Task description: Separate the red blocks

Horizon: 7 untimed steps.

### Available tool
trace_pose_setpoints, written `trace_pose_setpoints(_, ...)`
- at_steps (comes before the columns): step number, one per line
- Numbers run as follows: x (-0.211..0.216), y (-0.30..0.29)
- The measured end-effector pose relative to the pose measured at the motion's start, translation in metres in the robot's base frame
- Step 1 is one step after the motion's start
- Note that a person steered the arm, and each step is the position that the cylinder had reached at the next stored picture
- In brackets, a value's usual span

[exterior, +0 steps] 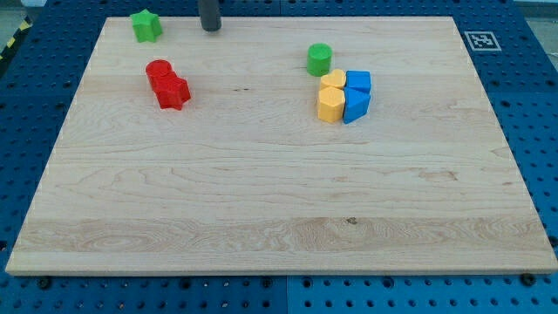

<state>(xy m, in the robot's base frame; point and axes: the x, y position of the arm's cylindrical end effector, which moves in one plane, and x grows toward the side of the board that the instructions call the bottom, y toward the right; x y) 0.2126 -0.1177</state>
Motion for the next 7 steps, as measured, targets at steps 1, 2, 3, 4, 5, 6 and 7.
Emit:
trace_pose_setpoints(1, 0.002, 0.002)
trace_pose_setpoints(2, 0.029, 0.015)
trace_pose_setpoints(3, 0.072, 0.027)
trace_pose_setpoints(4, 0.13, 0.049)
trace_pose_setpoints(5, 0.192, 0.058)
trace_pose_setpoints(6, 0.244, 0.033)
trace_pose_setpoints(7, 0.244, -0.036)
